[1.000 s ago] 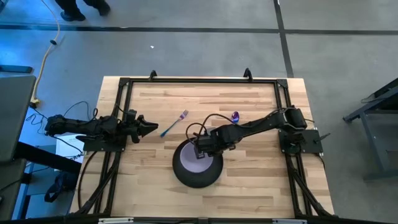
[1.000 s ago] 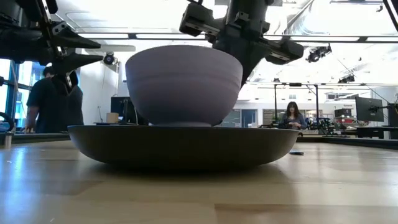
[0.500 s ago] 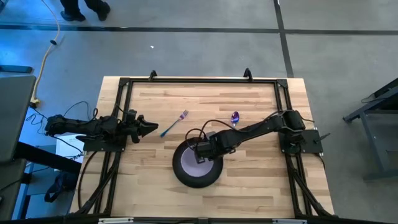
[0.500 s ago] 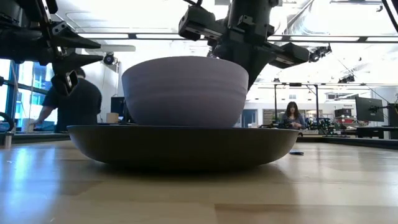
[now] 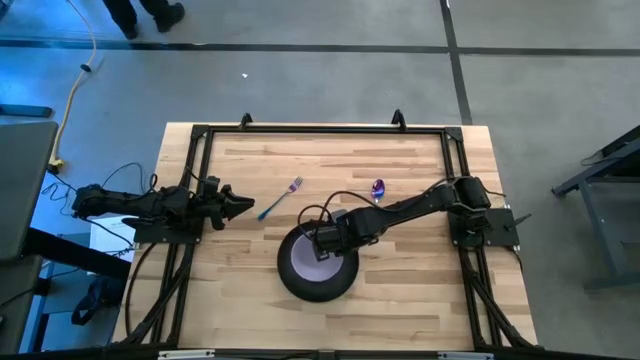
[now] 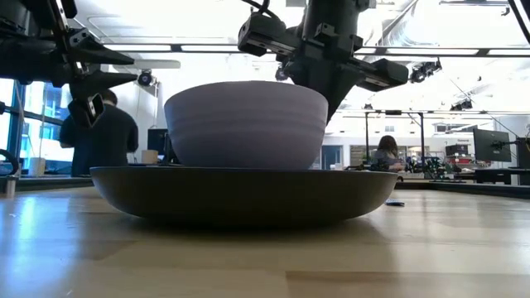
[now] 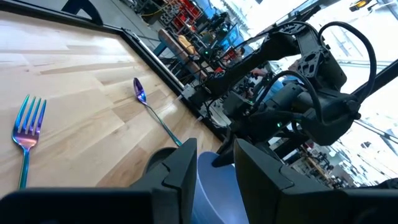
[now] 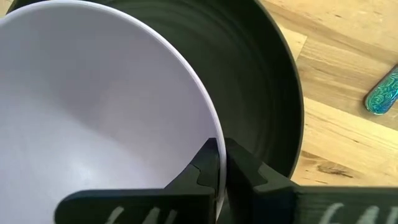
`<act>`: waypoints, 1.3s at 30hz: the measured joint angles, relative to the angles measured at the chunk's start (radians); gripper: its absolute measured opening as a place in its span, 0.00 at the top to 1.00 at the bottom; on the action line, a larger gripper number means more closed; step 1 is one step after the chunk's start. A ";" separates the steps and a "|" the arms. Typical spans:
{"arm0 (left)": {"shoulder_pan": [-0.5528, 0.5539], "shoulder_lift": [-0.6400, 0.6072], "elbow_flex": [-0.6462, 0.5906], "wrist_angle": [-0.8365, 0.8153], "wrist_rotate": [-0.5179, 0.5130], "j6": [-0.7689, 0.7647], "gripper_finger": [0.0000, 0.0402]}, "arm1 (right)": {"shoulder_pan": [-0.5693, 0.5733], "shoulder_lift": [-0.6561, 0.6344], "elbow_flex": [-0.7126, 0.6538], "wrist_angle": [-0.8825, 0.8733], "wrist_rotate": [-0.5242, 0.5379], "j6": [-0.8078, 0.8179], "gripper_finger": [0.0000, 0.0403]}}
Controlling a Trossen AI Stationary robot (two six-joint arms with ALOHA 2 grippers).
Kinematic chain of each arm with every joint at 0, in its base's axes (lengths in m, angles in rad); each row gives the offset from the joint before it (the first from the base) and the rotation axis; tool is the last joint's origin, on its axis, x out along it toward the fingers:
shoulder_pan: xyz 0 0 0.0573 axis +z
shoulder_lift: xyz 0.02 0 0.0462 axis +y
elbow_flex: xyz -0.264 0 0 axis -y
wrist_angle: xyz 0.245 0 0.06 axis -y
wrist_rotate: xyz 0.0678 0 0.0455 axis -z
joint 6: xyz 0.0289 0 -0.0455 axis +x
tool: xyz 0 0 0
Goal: Set table place
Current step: Put the violet bowl on the black plate
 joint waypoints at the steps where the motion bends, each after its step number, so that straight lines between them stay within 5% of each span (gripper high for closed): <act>1: 0.000 0.000 0.000 0.000 0.000 0.000 0.76 | 0.000 0.000 0.000 0.000 0.000 -0.001 1.00; 39: 0.000 0.000 0.000 0.000 0.004 -0.023 0.76 | 0.018 0.000 0.000 -0.008 0.025 -0.025 1.00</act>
